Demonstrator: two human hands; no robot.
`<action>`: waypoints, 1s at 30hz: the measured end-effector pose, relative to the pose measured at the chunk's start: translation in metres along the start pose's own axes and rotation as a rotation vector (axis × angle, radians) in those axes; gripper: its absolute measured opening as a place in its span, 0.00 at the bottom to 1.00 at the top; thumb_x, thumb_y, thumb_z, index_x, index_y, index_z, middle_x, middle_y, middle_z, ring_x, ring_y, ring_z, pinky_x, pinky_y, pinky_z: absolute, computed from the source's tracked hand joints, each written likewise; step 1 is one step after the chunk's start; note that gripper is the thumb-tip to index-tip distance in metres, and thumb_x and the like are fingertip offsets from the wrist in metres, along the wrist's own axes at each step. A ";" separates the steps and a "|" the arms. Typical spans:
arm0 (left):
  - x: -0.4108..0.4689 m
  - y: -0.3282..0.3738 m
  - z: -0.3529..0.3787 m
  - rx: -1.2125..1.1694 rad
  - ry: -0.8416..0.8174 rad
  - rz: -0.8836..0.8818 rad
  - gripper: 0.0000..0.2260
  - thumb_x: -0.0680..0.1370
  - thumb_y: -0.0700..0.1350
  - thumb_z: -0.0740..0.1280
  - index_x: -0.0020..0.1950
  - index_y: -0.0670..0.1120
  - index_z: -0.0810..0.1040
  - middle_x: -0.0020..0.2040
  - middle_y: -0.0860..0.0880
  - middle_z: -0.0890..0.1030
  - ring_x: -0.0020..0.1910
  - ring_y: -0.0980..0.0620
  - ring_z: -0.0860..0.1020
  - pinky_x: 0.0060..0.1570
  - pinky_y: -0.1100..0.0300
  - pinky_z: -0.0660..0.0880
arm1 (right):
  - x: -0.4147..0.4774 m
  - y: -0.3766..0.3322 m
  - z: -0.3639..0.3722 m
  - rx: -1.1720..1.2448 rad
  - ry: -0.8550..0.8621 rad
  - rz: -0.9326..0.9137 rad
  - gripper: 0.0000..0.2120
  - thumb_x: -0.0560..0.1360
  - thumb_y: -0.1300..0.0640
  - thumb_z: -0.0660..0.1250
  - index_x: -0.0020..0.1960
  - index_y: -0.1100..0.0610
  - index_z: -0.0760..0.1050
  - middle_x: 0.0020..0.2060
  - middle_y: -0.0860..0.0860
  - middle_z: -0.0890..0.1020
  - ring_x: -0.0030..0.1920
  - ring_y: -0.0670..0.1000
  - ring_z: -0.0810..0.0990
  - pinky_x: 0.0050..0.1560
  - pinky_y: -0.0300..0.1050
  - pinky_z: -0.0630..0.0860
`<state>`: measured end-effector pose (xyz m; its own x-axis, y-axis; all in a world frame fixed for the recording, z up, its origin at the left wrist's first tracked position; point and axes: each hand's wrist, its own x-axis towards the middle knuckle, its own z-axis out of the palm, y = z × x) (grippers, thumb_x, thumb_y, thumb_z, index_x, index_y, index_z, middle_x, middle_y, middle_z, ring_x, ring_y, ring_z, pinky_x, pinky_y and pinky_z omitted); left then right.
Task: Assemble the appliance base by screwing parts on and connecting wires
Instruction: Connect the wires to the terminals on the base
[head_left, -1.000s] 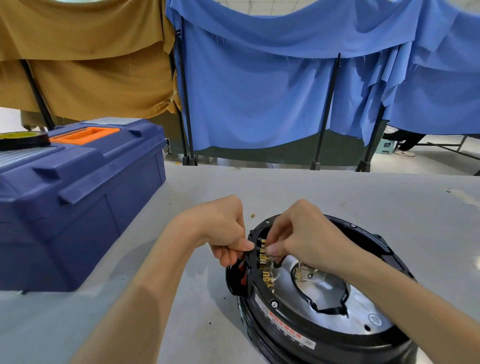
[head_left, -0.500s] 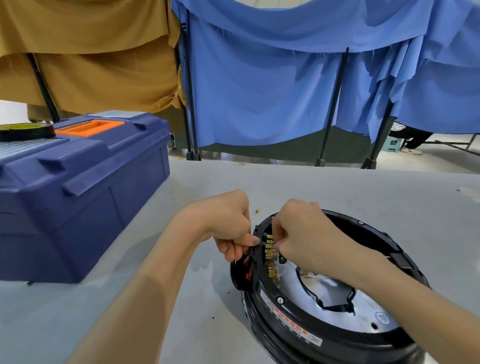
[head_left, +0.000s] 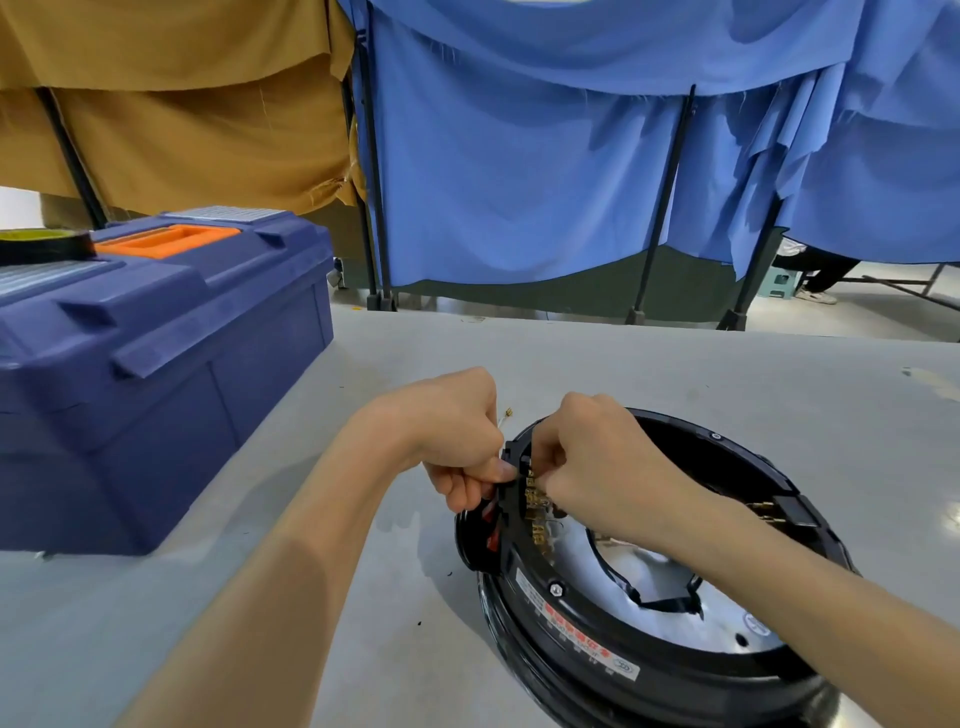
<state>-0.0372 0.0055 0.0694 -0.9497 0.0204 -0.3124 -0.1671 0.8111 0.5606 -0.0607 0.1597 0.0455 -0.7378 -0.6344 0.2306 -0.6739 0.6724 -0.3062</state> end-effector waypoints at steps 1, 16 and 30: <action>-0.001 0.000 0.000 -0.003 -0.001 -0.004 0.13 0.78 0.38 0.67 0.34 0.35 0.80 0.26 0.44 0.80 0.22 0.53 0.77 0.25 0.65 0.72 | 0.000 0.003 0.000 0.036 0.001 0.006 0.06 0.66 0.67 0.67 0.32 0.60 0.78 0.27 0.46 0.73 0.31 0.43 0.69 0.31 0.36 0.62; -0.017 0.007 -0.008 0.078 -0.087 0.001 0.13 0.75 0.48 0.73 0.37 0.39 0.81 0.26 0.48 0.80 0.21 0.54 0.76 0.28 0.64 0.73 | -0.018 0.013 -0.016 0.122 -0.124 -0.050 0.07 0.67 0.51 0.79 0.36 0.46 0.80 0.49 0.40 0.76 0.54 0.44 0.64 0.53 0.41 0.67; -0.016 0.011 -0.003 0.114 -0.102 -0.023 0.14 0.78 0.44 0.69 0.37 0.37 0.79 0.27 0.46 0.80 0.24 0.52 0.77 0.27 0.64 0.73 | -0.016 0.017 -0.015 0.161 -0.147 -0.065 0.15 0.71 0.60 0.75 0.33 0.45 0.75 0.49 0.40 0.75 0.53 0.46 0.66 0.49 0.35 0.66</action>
<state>-0.0250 0.0126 0.0830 -0.9131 0.0552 -0.4039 -0.1523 0.8728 0.4637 -0.0608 0.1869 0.0510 -0.6718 -0.7308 0.1211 -0.6958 0.5664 -0.4416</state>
